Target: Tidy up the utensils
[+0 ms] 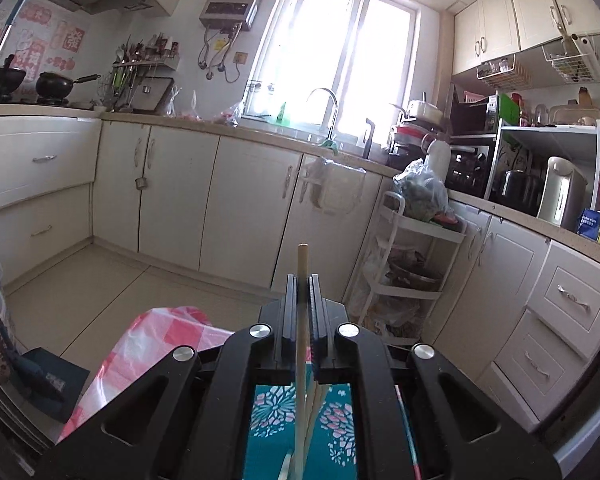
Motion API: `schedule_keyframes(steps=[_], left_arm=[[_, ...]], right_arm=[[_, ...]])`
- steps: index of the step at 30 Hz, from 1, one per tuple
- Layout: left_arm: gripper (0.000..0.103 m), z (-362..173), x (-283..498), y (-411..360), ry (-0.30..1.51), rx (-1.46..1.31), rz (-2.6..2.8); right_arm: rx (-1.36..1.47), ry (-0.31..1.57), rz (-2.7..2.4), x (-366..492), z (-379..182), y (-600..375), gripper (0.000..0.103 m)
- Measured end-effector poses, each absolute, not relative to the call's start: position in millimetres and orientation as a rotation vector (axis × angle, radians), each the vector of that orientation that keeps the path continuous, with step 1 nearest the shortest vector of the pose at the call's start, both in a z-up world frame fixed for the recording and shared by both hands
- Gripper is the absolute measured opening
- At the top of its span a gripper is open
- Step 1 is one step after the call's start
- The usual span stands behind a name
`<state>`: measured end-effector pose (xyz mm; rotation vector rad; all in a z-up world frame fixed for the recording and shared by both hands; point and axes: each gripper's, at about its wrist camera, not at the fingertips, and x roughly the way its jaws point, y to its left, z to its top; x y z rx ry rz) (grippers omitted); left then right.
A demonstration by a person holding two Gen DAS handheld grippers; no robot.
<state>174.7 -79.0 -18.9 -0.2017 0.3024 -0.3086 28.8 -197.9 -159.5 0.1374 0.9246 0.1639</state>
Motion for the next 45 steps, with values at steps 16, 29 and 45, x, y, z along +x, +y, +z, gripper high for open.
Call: schedule_keyframes(steps=[16,29,45], left_arm=[[0.085,-43,83,-15,0.423,-0.093,-0.215],[0.091,-95,57,19,0.62,-0.04,-0.158],[0.092,-91,51,8,0.625,0.024,-0.16]], right_arm=[[0.168,0.932,0.156,27,-159,-201,0.008],[0.071,0.97,0.138,24,-156,-188,0.01],[0.075,0.976,0.156,18,-153,-185,0.005]])
